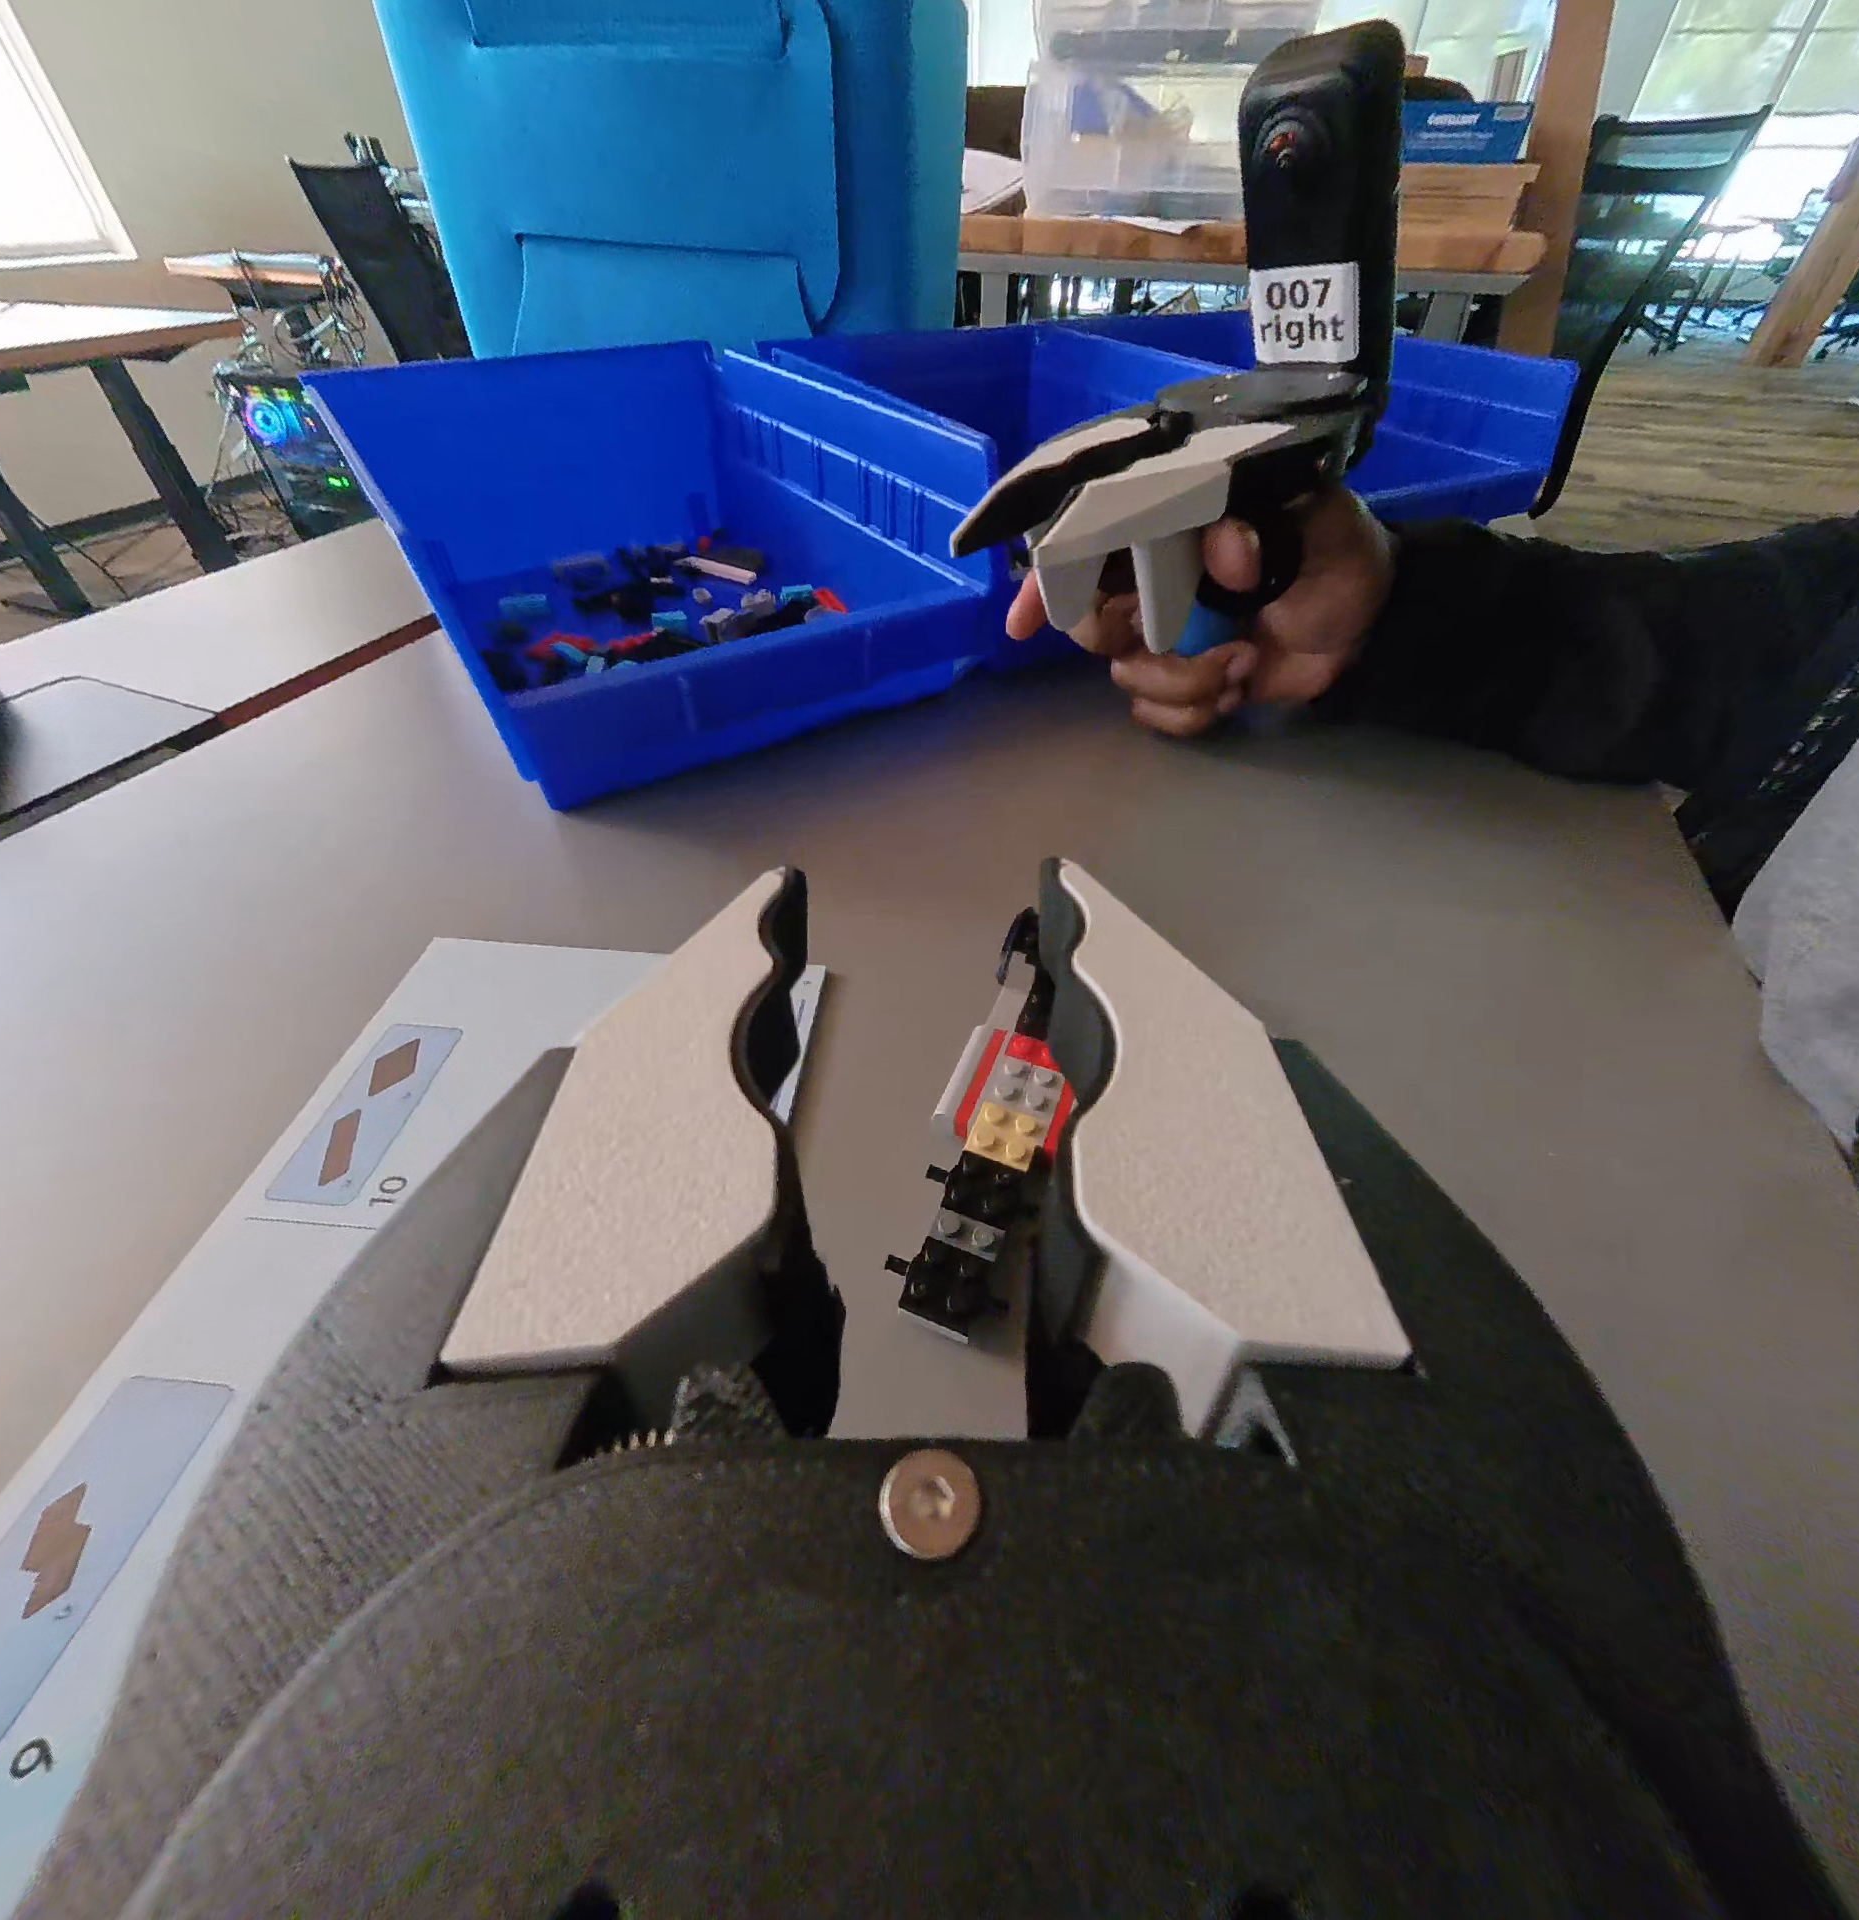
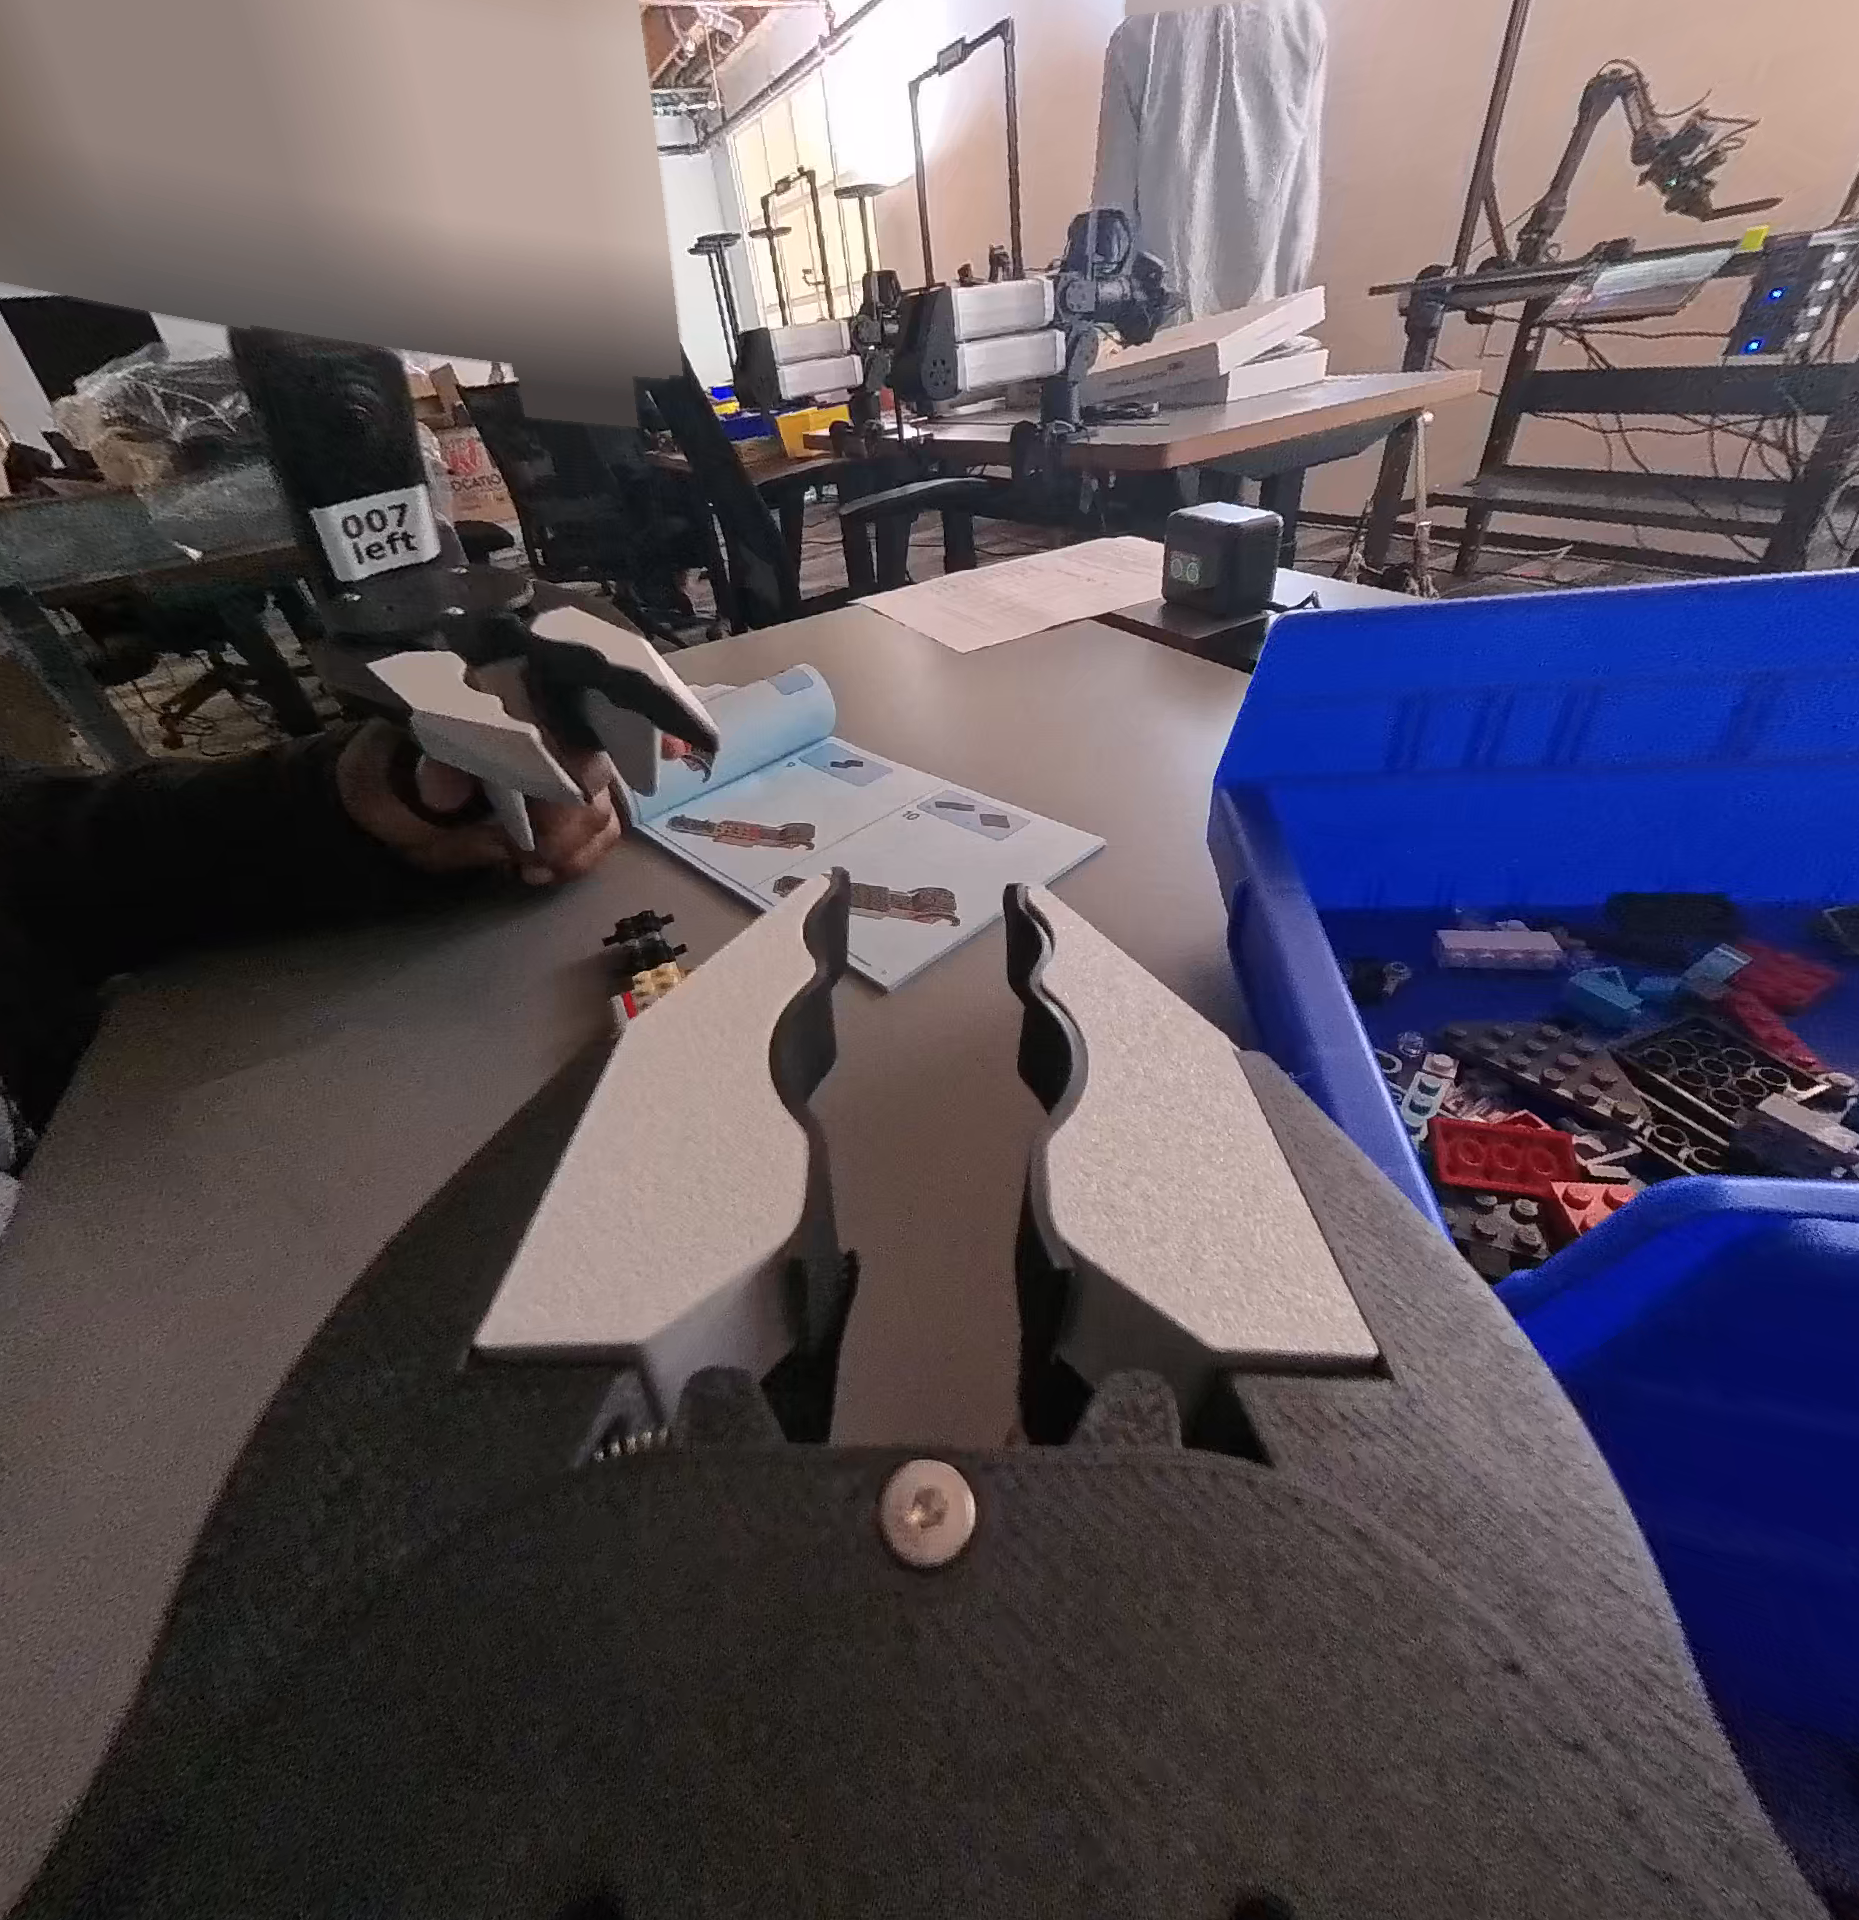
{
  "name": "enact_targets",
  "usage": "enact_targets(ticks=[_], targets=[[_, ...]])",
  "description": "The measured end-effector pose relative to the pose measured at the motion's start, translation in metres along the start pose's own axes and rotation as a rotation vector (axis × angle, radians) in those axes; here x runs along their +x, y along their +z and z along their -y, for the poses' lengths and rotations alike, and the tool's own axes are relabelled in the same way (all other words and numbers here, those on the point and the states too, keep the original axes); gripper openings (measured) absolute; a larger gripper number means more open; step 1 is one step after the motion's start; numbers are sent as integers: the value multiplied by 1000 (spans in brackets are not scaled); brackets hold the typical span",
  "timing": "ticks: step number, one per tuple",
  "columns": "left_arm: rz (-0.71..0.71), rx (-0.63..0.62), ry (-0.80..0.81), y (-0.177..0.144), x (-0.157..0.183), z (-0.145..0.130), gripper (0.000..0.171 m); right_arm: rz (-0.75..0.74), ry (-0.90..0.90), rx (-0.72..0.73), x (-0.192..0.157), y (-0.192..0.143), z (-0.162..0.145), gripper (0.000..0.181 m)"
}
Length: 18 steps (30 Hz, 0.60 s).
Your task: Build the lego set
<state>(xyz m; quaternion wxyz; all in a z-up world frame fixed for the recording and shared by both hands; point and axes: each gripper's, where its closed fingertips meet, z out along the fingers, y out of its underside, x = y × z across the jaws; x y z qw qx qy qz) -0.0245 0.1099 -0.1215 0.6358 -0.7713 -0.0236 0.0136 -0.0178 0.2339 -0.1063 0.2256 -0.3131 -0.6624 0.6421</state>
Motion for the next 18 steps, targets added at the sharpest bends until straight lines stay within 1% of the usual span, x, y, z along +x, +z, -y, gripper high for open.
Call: enact_targets(ticks=[6, 8, 10, 12, 14, 16, 18], targets=[[-6, -9, -13, 4, -2, -1, 44, 2, -31, -8, -3, 2, 0, 34], [-5, 7, -20, 2, -3, 2, 44, -12, -37, -2, -2, 0, 14, 34], [-2, 44, -39, -3, -5, 6, 44, -9, -85, -31, 0, -4, 42, 31], [-3, 79, -65, -9, -7, 11, 44, -77, -175, -132, 21, -9, 72, 30], [-18, 101, -93, -14, -6, 15, 44, -116, -293, -283, 46, -10, 92, 31], [-10, 124, -104, -21, -9, 20, 44, -159, -407, -470, 81, -6, 93, 34], [10, 146, -125, -29, -15, 25, 44, -112, -465, -667, 106, 0, 74, 36]])
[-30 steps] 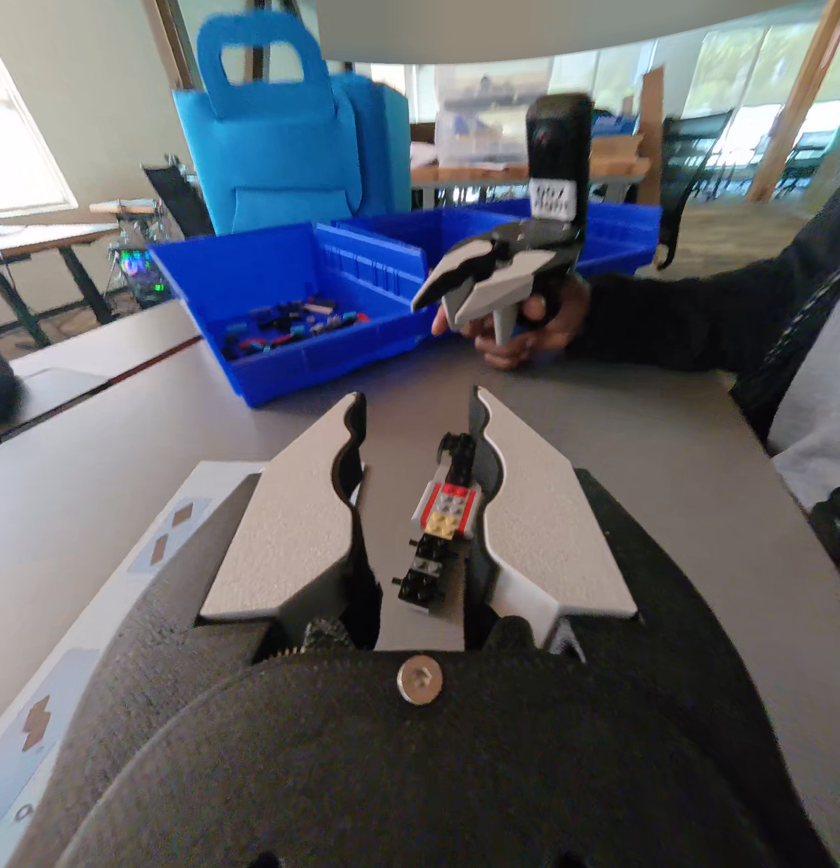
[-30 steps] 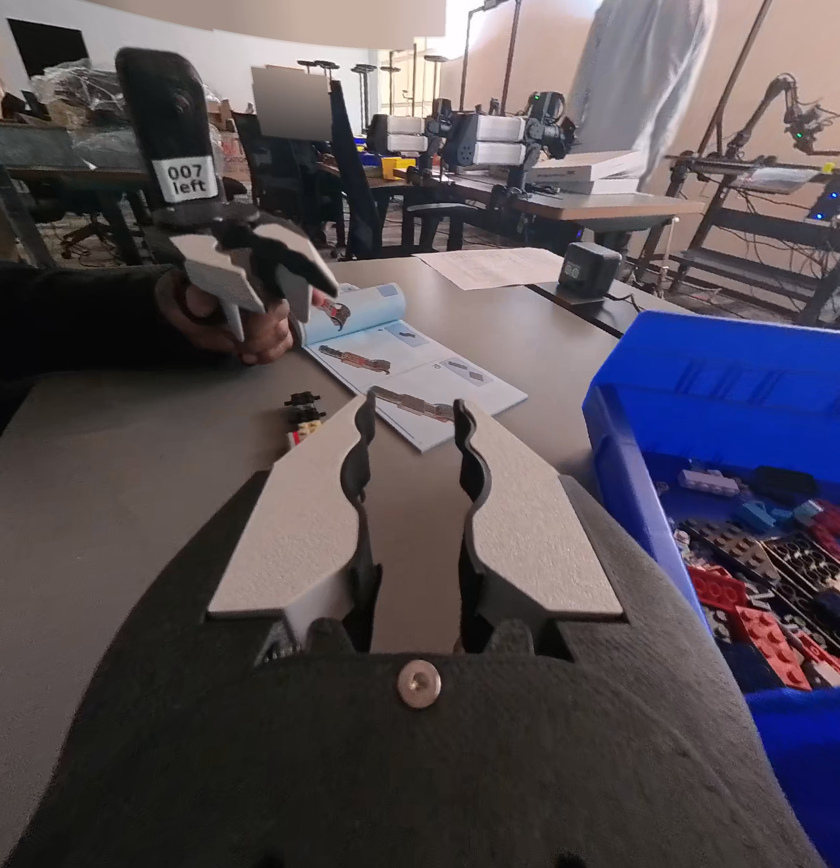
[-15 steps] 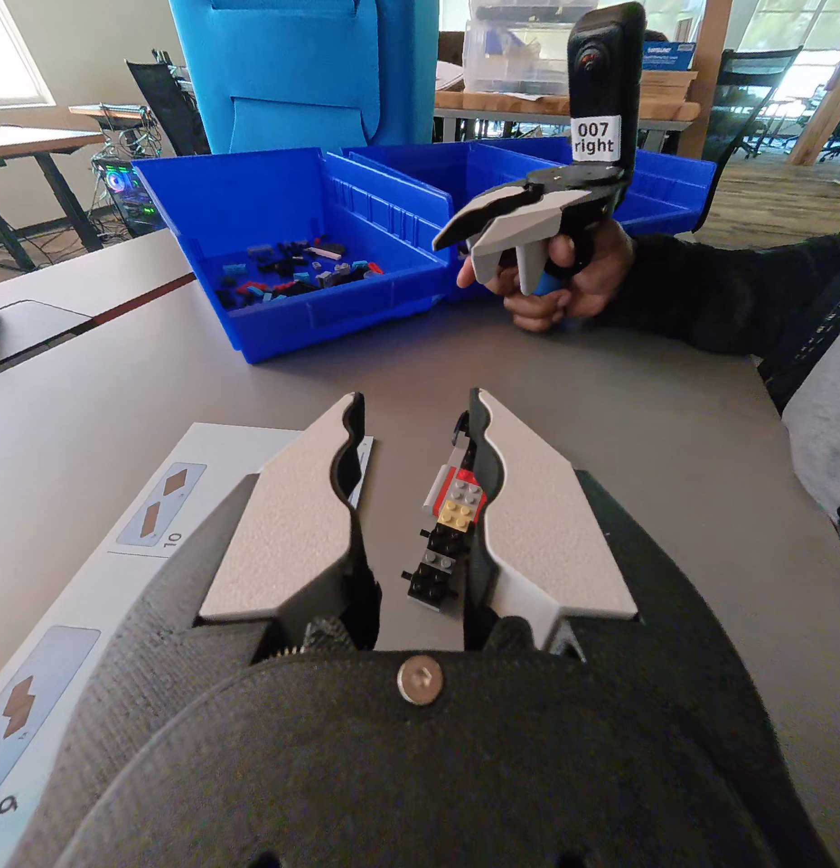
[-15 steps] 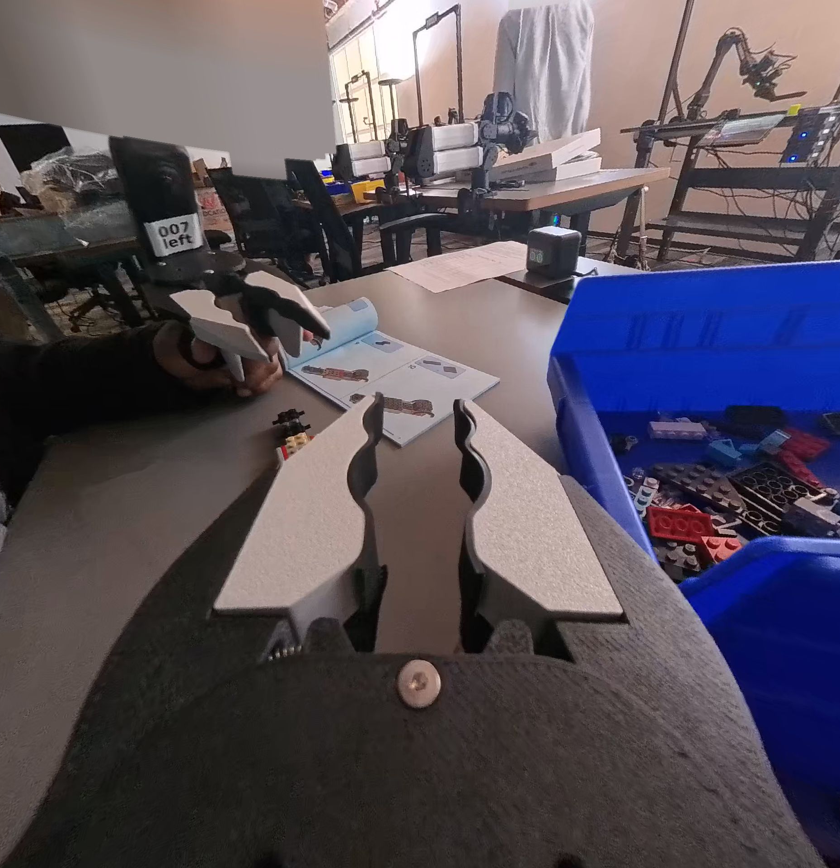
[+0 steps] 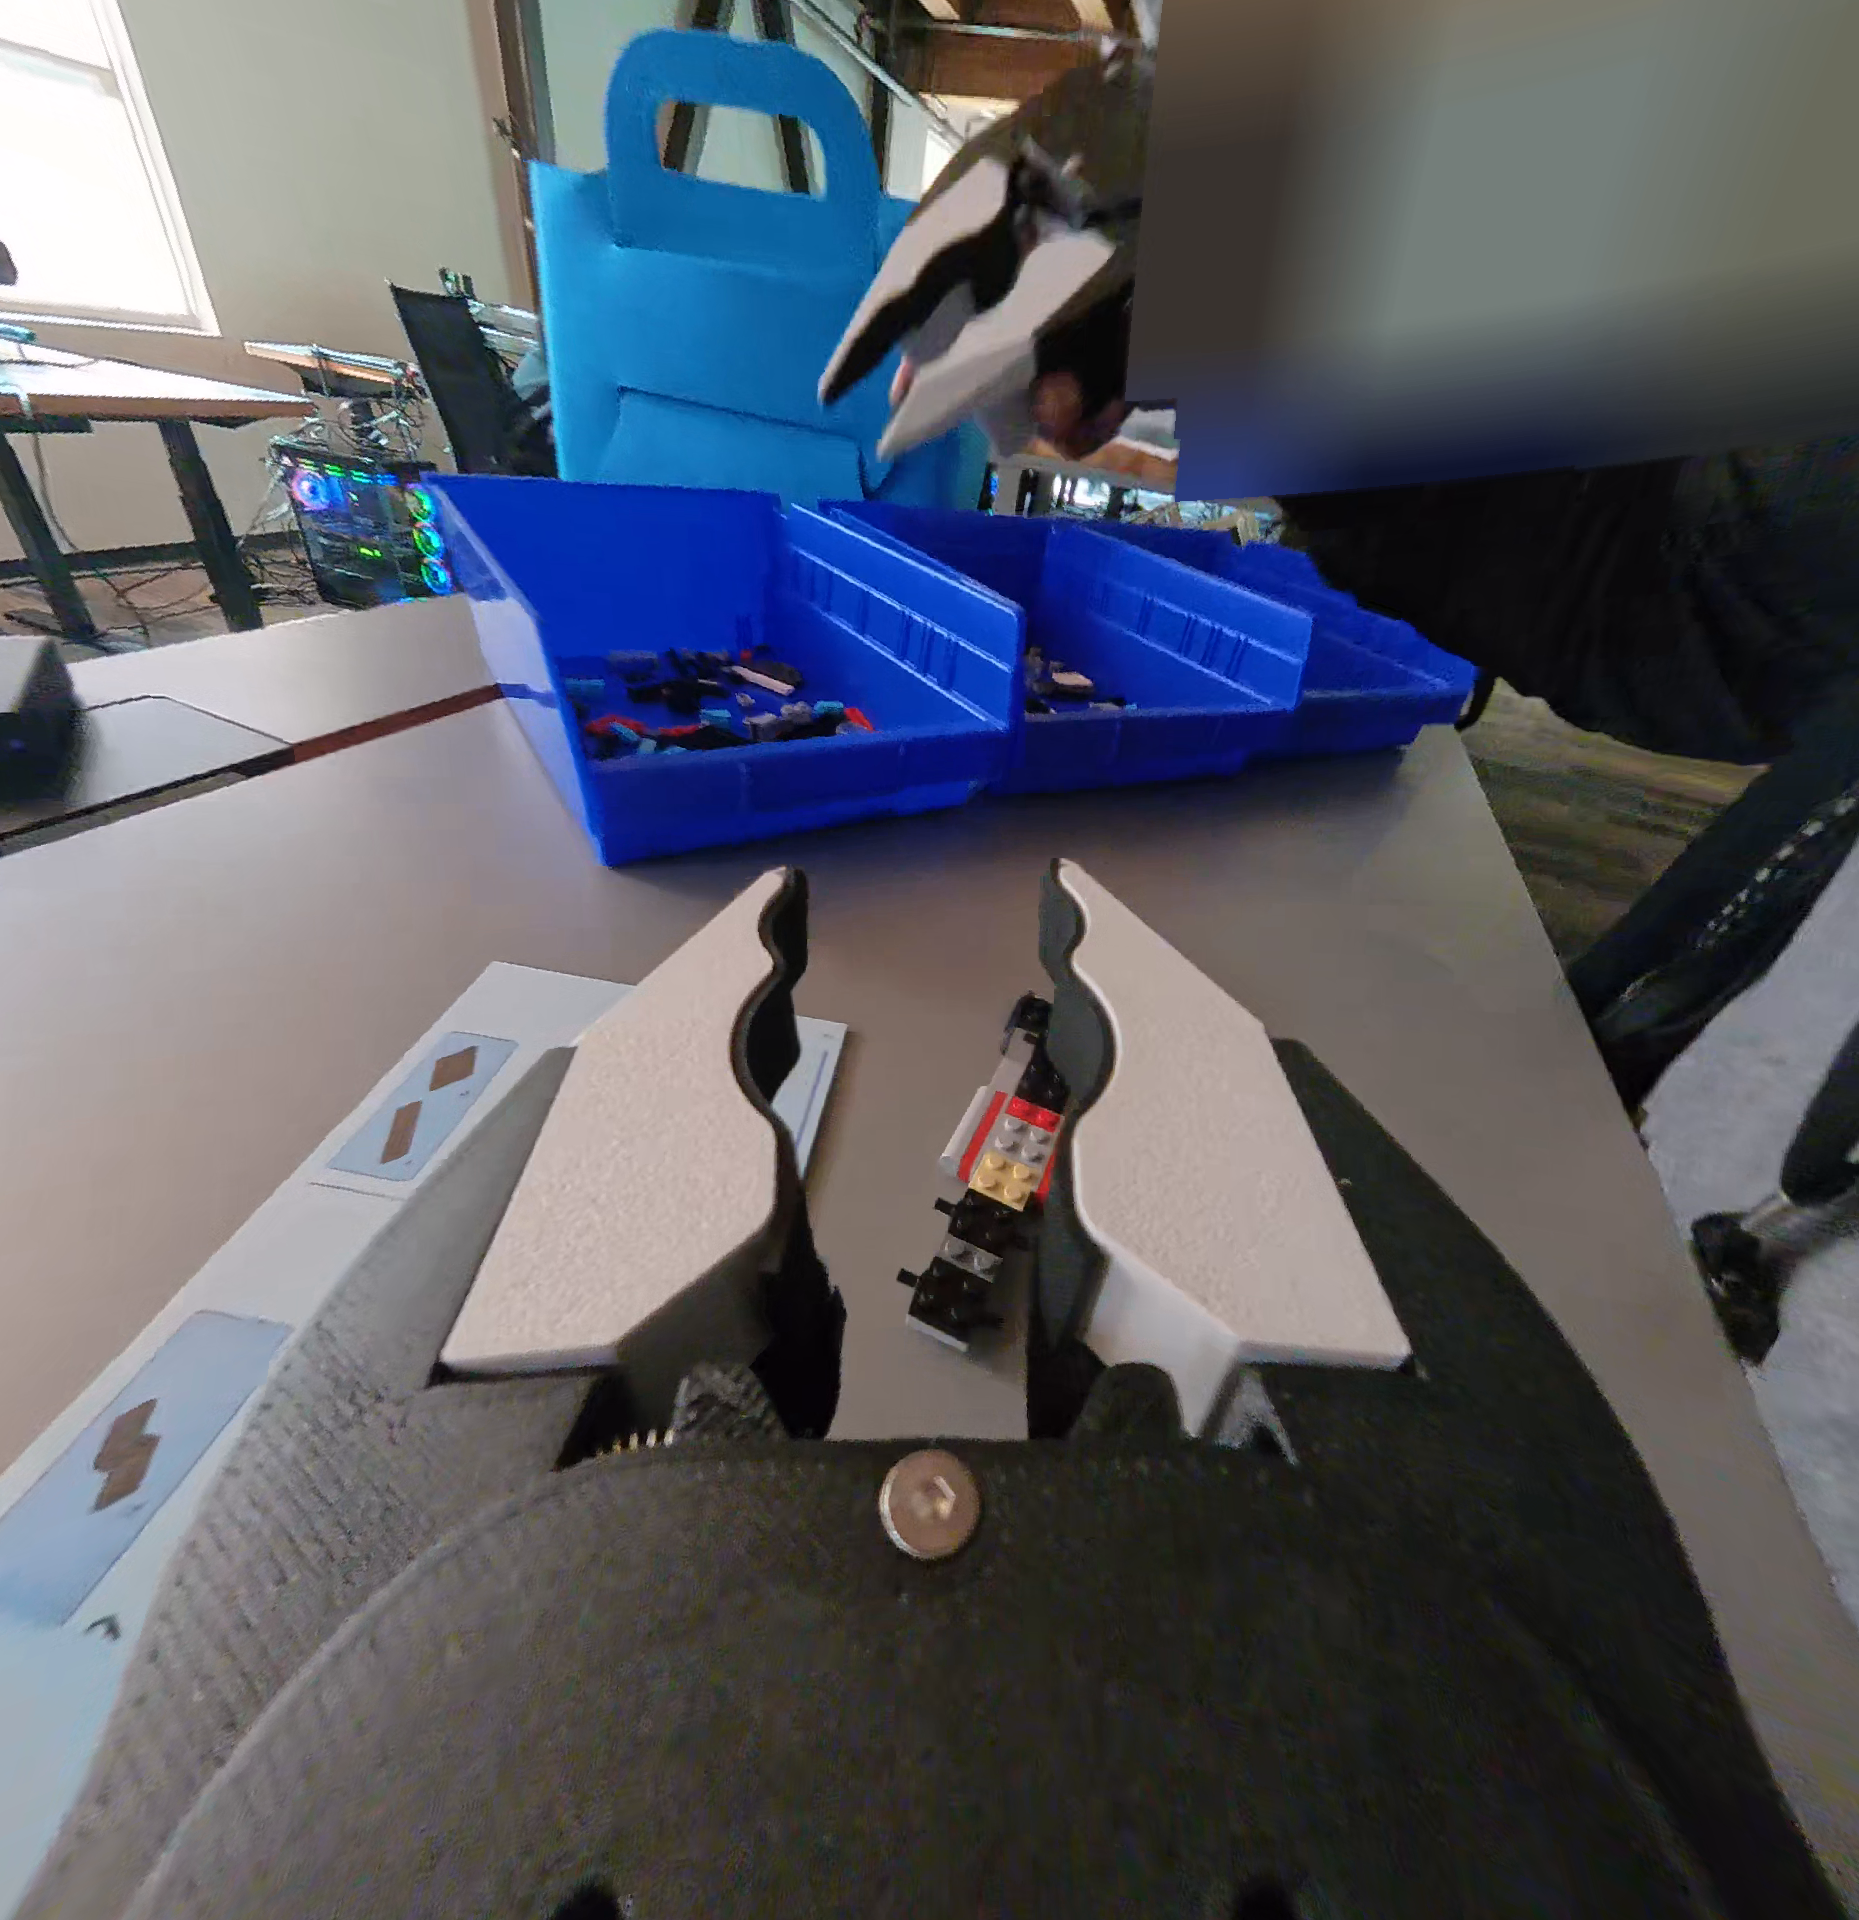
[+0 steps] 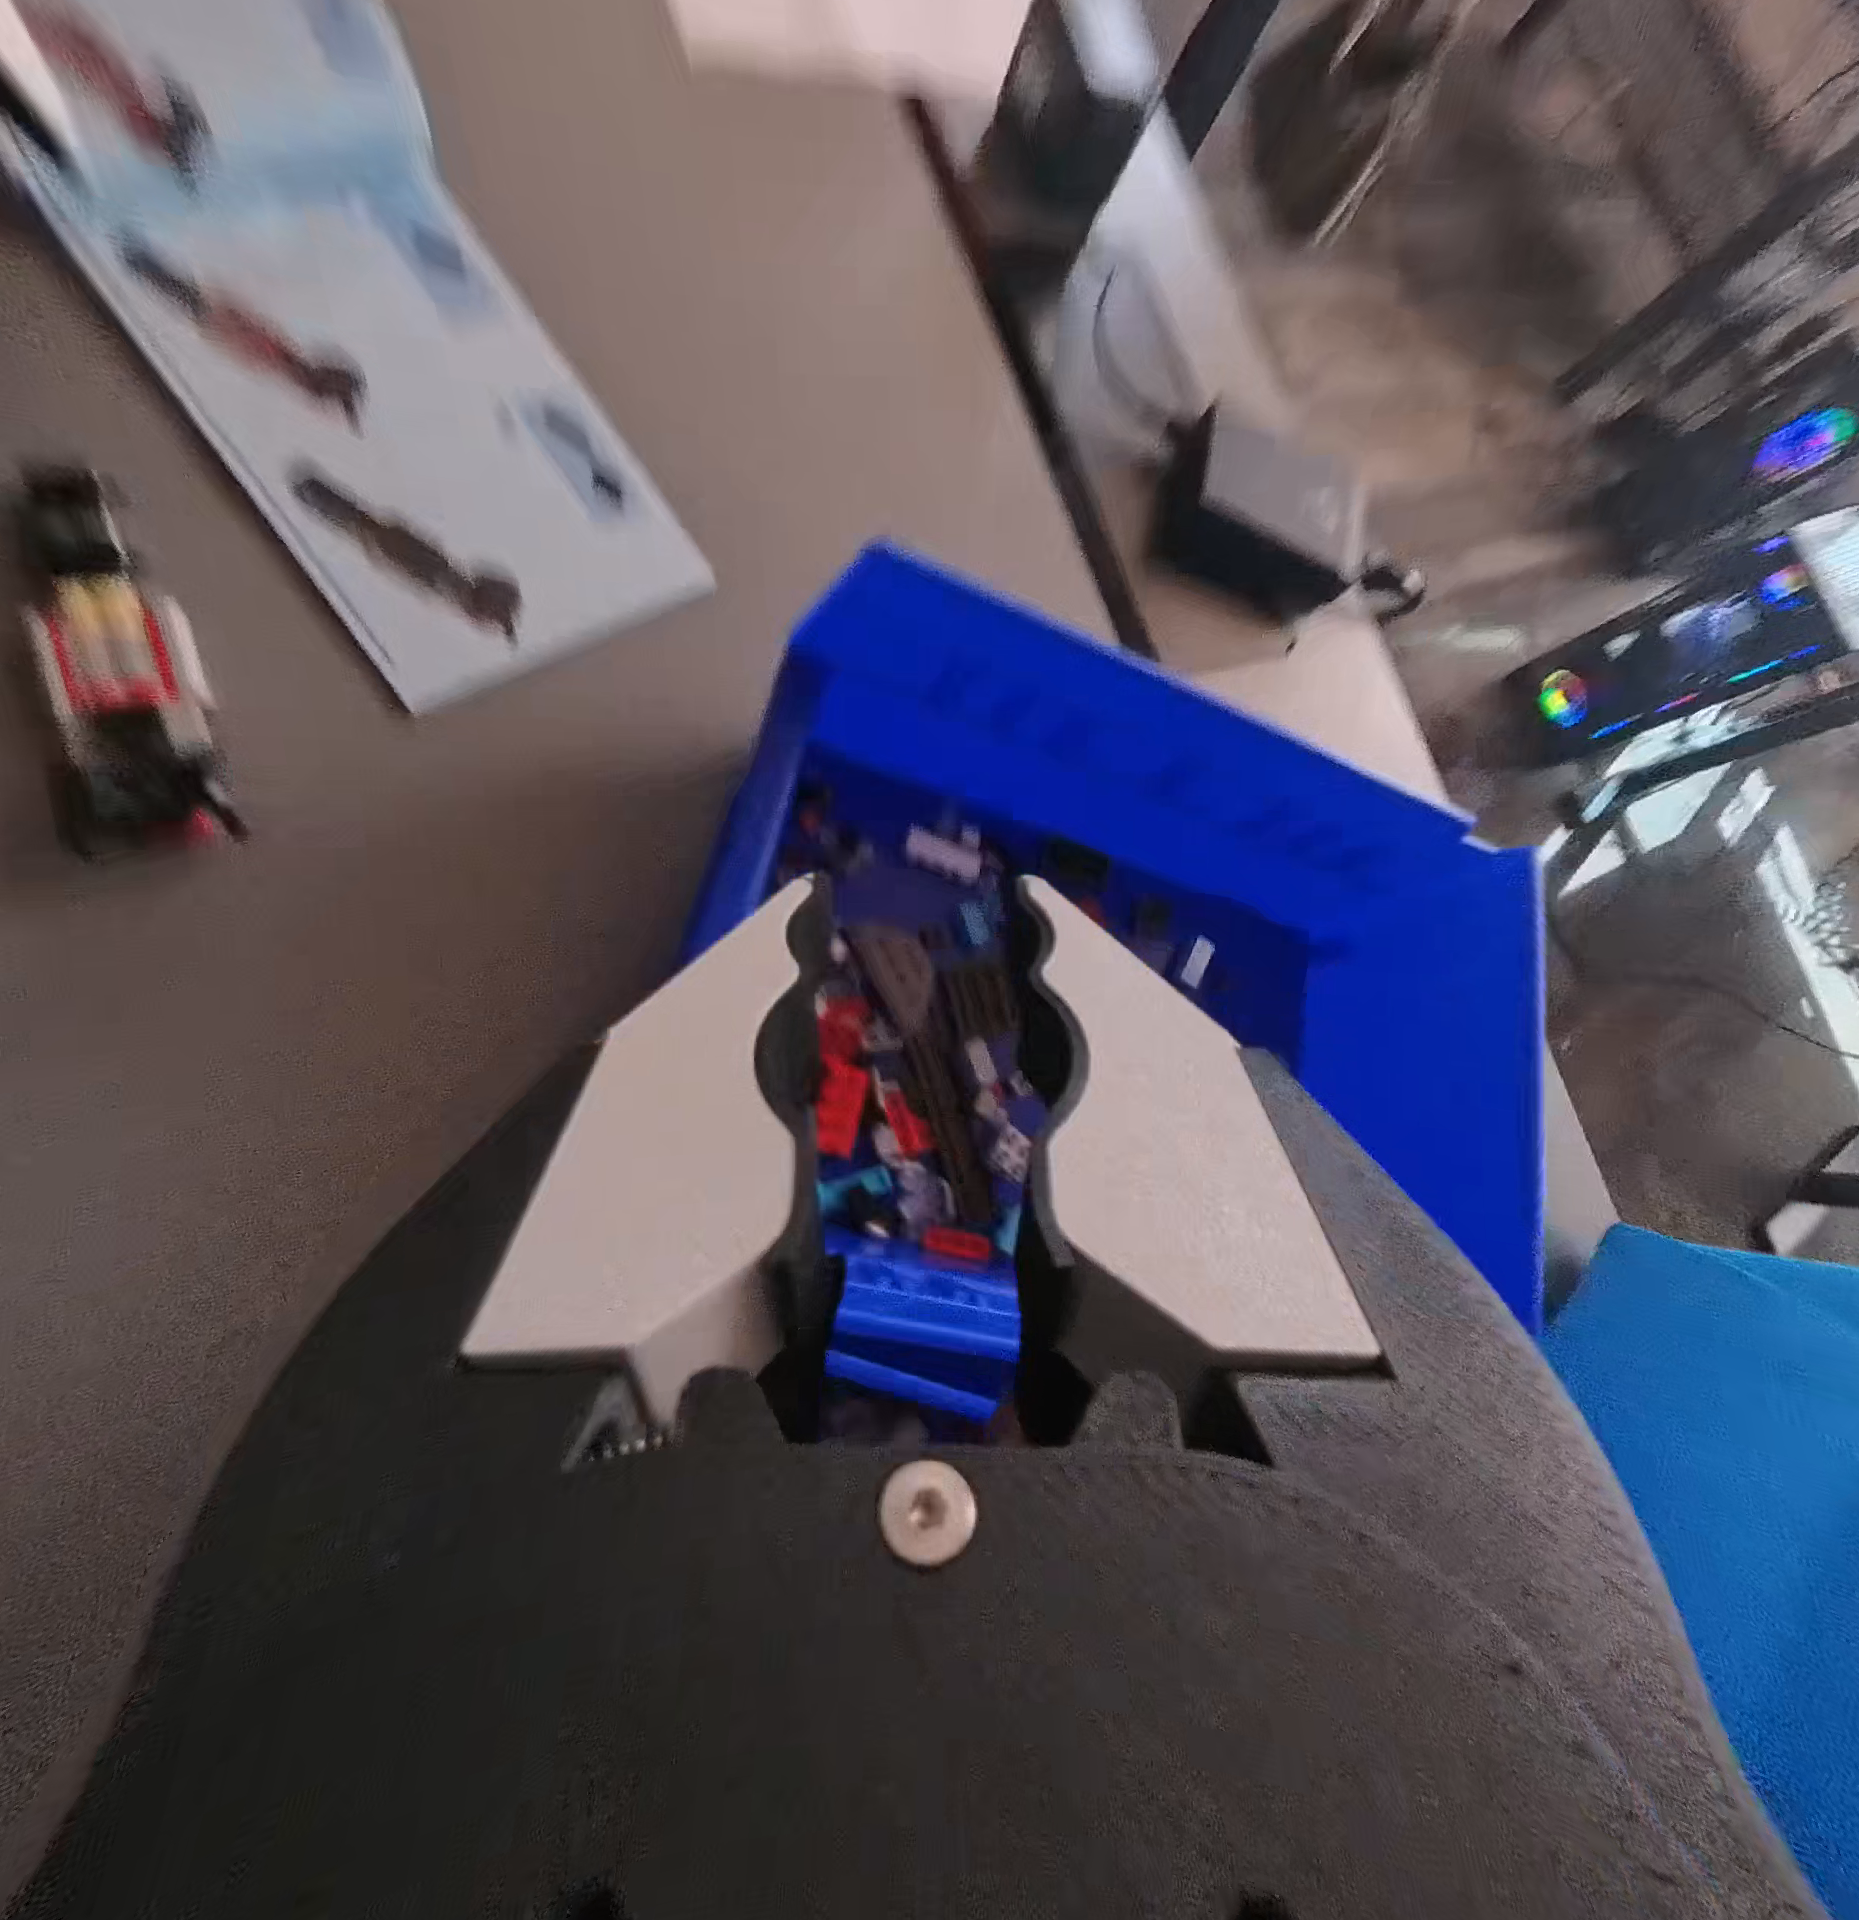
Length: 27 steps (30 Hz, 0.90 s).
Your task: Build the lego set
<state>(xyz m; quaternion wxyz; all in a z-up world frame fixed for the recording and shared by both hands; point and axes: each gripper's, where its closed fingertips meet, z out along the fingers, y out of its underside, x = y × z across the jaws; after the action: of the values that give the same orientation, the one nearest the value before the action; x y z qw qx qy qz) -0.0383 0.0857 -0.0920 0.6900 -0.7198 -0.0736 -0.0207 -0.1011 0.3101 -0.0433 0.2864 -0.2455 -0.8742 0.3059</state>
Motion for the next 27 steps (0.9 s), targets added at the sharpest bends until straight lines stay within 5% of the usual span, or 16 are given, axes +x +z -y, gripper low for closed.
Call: enact_targets(ticks=[7, 17, 27], targets=[[29, 58, -45, -10, -7, 12, 43, 230, -250, -359, 13, 70, -62, 41], [17, 28, -50, -5, -2, 7, 43, 400, -221, -605, 14, 105, -114, 39], [12, 13, -75, -1, -2, 2, 43, 385, -243, -641, 22, 128, -124, 31]])
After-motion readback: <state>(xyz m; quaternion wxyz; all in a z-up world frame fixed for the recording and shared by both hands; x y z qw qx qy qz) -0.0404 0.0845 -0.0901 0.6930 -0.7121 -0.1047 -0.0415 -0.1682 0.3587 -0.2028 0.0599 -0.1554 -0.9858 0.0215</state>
